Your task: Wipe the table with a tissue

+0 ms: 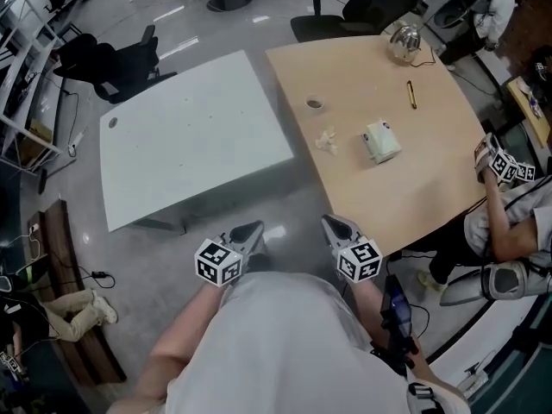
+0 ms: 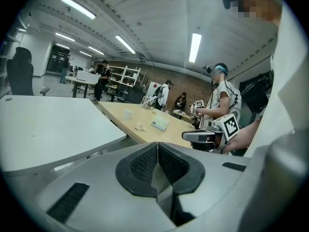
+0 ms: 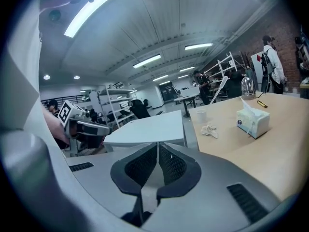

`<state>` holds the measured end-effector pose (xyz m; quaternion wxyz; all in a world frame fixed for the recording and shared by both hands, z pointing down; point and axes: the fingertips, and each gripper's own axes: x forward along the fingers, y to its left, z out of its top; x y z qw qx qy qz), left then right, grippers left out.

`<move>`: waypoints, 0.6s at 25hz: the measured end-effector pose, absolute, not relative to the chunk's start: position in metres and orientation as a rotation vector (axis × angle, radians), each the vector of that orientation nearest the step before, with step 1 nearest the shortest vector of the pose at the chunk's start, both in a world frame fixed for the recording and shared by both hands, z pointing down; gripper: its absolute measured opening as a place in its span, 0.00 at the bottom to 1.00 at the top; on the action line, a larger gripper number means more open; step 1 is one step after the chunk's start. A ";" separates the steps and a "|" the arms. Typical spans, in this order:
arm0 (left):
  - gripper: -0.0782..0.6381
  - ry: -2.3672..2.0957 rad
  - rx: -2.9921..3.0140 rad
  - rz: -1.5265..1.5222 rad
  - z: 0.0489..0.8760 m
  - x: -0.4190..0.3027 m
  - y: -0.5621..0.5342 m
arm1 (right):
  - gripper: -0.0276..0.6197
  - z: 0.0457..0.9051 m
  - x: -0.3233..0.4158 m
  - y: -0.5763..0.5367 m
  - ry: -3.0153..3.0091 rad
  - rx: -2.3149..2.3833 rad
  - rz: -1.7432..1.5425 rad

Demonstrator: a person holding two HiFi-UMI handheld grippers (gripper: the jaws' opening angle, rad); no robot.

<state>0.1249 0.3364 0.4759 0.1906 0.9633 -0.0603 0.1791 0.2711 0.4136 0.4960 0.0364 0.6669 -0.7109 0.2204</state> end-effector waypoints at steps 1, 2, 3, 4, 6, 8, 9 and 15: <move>0.12 -0.148 2.706 0.501 0.477 0.131 0.333 | 0.08 0.496 0.275 0.411 -2.166 2.057 0.677; 0.12 -0.126 2.706 0.502 0.478 0.136 0.328 | 0.08 0.496 0.279 0.409 -2.149 2.068 0.678; 0.12 -0.104 2.707 0.505 0.479 0.140 0.323 | 0.08 0.495 0.283 0.405 -2.132 2.081 0.677; 0.12 -0.081 2.709 0.507 0.479 0.144 0.317 | 0.08 0.494 0.286 0.400 -2.116 2.094 0.675; 0.12 -0.035 2.722 0.505 0.476 0.152 0.300 | 0.08 0.492 0.292 0.385 -2.082 2.121 0.668; 0.12 -0.003 2.734 0.500 0.473 0.156 0.281 | 0.08 0.490 0.295 0.368 -2.056 2.143 0.662; 0.12 0.007 2.734 0.497 0.473 0.156 0.272 | 0.08 0.490 0.295 0.360 -2.047 2.151 0.658; 0.12 0.075 2.726 0.480 0.474 0.141 0.218 | 0.08 0.481 0.284 0.306 -1.986 2.178 0.620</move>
